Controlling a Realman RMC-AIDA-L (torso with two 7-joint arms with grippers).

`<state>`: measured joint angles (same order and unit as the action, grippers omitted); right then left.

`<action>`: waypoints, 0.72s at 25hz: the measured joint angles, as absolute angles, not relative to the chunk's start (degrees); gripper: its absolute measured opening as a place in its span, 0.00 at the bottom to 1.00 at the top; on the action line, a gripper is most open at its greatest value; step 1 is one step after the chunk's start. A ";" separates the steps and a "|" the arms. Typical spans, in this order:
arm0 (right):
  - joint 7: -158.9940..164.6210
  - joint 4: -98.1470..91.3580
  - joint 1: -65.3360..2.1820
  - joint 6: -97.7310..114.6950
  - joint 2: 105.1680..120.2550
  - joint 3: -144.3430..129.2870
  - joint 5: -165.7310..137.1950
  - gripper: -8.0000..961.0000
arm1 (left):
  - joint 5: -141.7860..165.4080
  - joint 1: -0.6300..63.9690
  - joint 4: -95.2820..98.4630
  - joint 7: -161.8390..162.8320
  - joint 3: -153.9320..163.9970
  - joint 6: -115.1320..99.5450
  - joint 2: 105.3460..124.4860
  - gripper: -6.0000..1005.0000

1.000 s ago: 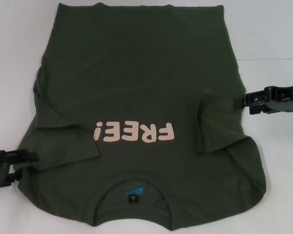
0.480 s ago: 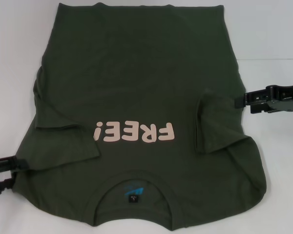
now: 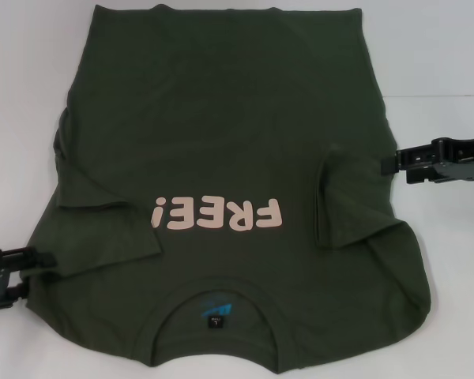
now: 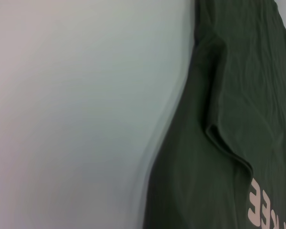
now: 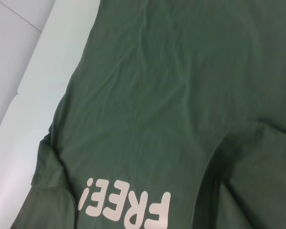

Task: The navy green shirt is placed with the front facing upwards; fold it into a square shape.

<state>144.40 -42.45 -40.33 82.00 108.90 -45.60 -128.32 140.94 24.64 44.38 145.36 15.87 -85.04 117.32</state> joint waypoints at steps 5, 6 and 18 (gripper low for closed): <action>144.40 -42.45 -40.12 82.04 108.89 -45.37 -128.32 0.71 | 141.03 25.95 43.30 145.31 17.12 -84.14 116.95 0.71; 144.40 -42.45 -40.06 82.08 108.86 -45.35 -128.31 0.71 | 141.02 26.04 43.49 145.16 17.37 -84.12 116.94 0.70; 142.88 -42.45 -39.47 84.56 108.57 -42.54 -128.23 0.70 | 141.07 26.13 44.19 144.72 17.94 -84.21 116.89 0.36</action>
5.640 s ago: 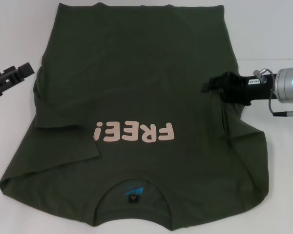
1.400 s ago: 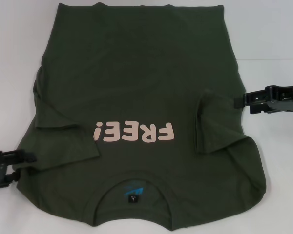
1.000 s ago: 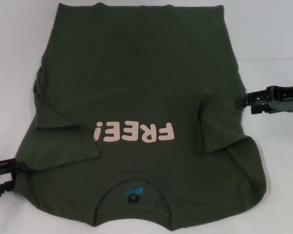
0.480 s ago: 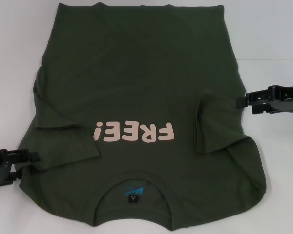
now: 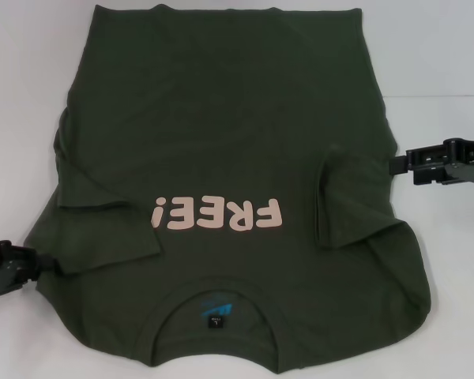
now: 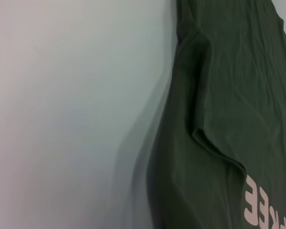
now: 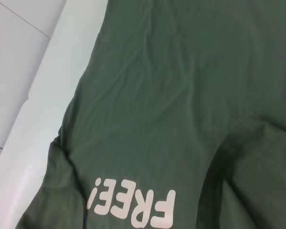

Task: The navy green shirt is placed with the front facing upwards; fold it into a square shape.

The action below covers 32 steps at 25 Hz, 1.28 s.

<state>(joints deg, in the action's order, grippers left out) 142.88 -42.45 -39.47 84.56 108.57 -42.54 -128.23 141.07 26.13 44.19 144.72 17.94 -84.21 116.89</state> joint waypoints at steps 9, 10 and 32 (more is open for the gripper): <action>140.91 -42.46 -38.61 87.05 108.33 -42.27 -128.29 0.69 | 140.17 26.35 44.85 142.71 17.85 -86.79 116.81 0.03; 140.41 -42.45 -38.36 87.84 108.27 -42.27 -128.36 0.69 | 139.71 26.45 44.88 141.58 17.73 -88.03 116.75 0.03; 137.13 -40.90 -32.57 94.87 107.12 -42.95 -134.67 0.68 | 138.61 28.55 44.49 138.03 18.02 -87.25 115.84 0.03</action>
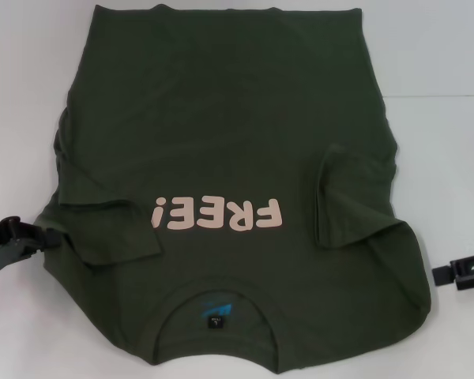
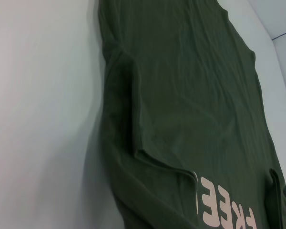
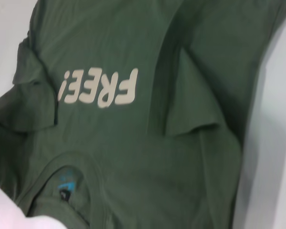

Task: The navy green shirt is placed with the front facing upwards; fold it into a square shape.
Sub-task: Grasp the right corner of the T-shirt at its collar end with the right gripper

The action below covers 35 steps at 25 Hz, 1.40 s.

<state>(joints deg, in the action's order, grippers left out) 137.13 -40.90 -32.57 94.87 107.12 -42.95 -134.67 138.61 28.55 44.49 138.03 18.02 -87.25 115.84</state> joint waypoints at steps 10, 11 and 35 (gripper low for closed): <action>137.53 -38.44 -33.03 92.79 108.82 -42.61 -138.07 0.67 | 138.45 28.45 44.47 137.99 18.02 -87.16 115.84 0.03; 137.61 -38.44 -33.03 92.75 108.87 -42.54 -138.12 0.67 | 138.44 28.48 44.46 137.99 18.02 -87.09 115.84 0.03; 137.99 -36.65 -36.60 80.75 112.23 -35.03 -138.08 0.65 | 138.42 28.56 44.29 138.10 17.65 -86.59 115.84 0.03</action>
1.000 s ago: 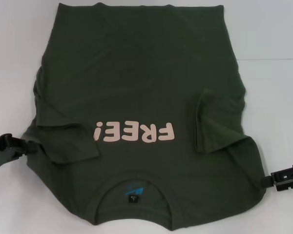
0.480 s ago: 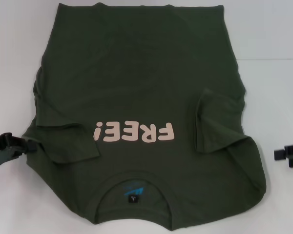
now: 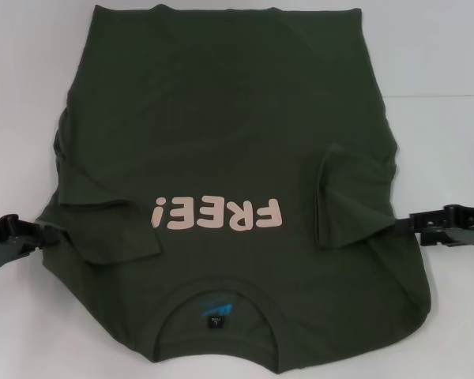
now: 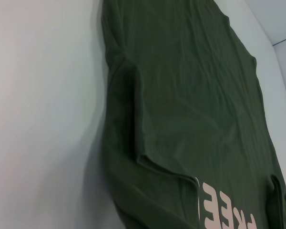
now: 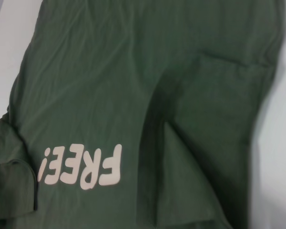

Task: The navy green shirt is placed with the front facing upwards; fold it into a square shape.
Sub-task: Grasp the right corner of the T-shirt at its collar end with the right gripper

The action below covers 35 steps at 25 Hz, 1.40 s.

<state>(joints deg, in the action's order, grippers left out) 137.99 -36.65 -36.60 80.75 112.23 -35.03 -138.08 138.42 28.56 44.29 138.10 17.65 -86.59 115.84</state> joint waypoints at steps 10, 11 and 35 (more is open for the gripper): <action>135.35 -32.01 -41.34 78.13 114.52 -38.84 -135.99 0.64 | 138.29 28.46 44.29 138.02 17.48 -86.50 115.84 0.03; 134.29 -31.98 -41.66 79.11 114.85 -38.88 -134.80 0.64 | 138.28 28.48 44.29 138.02 17.48 -86.48 115.84 0.03; 136.25 -32.60 -34.71 91.98 106.77 -39.61 -135.13 0.62 | 137.63 28.26 44.39 138.00 17.49 -86.48 115.84 0.03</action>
<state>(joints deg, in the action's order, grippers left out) 136.26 -32.60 -34.71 91.98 106.77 -39.61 -135.13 137.63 28.26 44.39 138.00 17.49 -86.48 115.84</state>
